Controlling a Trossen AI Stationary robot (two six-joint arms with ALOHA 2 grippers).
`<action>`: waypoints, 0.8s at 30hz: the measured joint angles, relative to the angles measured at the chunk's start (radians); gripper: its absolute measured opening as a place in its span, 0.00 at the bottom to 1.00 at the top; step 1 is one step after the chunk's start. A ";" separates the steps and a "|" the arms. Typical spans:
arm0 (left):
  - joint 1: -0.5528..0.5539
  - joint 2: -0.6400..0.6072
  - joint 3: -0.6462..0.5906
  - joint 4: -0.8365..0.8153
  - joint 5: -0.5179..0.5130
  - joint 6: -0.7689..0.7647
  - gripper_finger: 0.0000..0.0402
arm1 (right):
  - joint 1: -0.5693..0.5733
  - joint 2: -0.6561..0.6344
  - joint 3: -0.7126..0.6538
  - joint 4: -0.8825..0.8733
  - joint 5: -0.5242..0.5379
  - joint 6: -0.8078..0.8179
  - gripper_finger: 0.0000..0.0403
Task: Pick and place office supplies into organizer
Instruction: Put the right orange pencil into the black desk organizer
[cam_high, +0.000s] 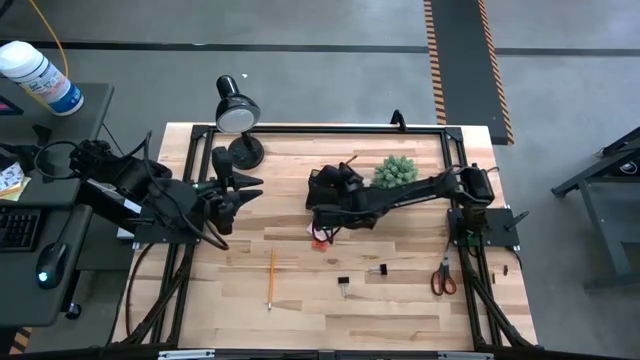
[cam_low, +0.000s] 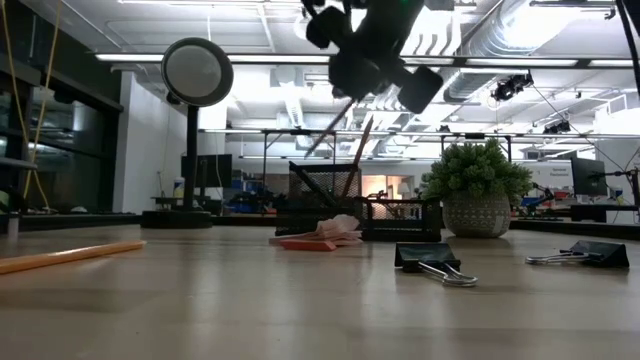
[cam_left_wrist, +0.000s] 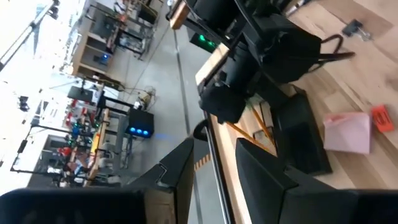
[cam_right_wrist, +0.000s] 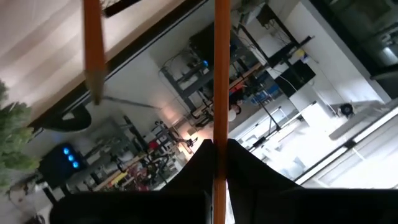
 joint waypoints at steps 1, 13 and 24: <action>0.000 0.000 0.000 -0.011 0.000 -0.003 0.26 | 0.000 0.001 0.000 -0.018 0.000 0.006 0.03; 0.000 0.000 0.000 -0.038 -0.003 -0.026 0.26 | -0.003 0.001 -0.028 -0.075 0.005 0.047 0.03; 0.000 0.000 0.000 -0.044 -0.004 -0.026 0.26 | -0.026 0.001 -0.084 -0.052 0.005 0.029 0.03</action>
